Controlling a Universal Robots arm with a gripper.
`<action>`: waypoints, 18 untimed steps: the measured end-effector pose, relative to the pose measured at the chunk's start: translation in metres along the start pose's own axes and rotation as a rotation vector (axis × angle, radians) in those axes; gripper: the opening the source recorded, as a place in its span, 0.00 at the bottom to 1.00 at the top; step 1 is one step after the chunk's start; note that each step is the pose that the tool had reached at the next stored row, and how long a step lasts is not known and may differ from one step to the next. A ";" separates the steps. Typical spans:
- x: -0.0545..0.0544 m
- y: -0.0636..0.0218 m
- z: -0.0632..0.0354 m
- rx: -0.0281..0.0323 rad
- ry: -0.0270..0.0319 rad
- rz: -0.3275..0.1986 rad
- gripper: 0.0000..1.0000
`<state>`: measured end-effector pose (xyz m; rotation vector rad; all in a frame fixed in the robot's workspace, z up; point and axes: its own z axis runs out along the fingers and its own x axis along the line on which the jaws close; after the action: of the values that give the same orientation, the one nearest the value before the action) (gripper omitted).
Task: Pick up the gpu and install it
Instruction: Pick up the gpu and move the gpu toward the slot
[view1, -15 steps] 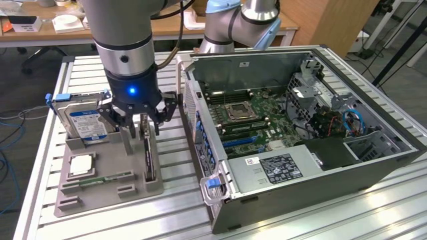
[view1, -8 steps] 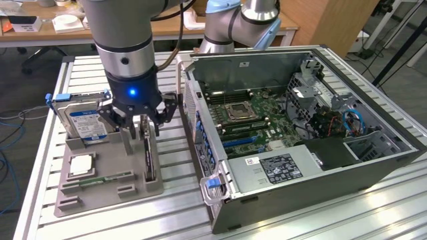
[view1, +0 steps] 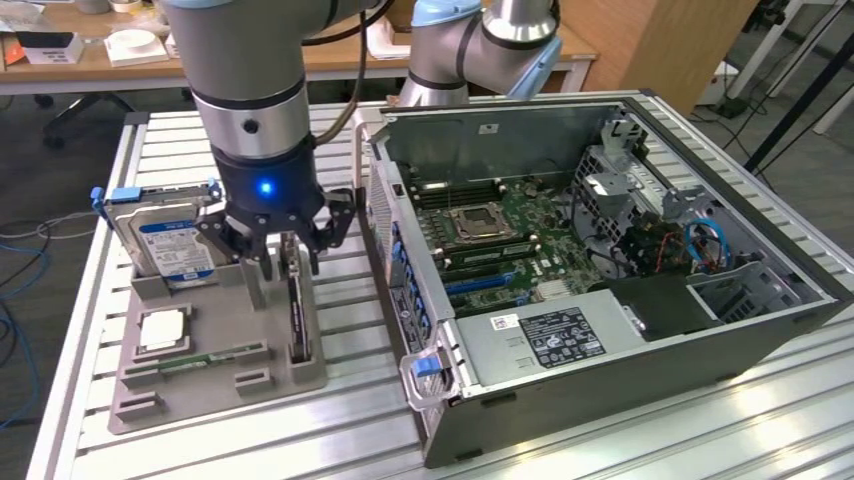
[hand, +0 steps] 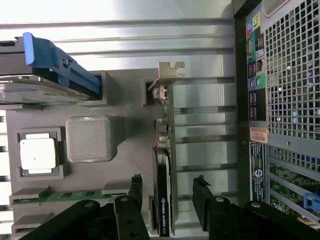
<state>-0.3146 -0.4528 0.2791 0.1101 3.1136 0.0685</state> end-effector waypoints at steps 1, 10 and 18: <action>0.000 -0.0004 0.0007 0.0000 0.0000 0.000 0.53; 0.000 -0.0021 0.0081 0.0000 0.0000 0.000 0.53; 0.000 -0.0024 0.0138 -0.0001 0.0000 0.000 0.53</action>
<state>-0.3147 -0.4546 0.2652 0.1103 3.1136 0.0686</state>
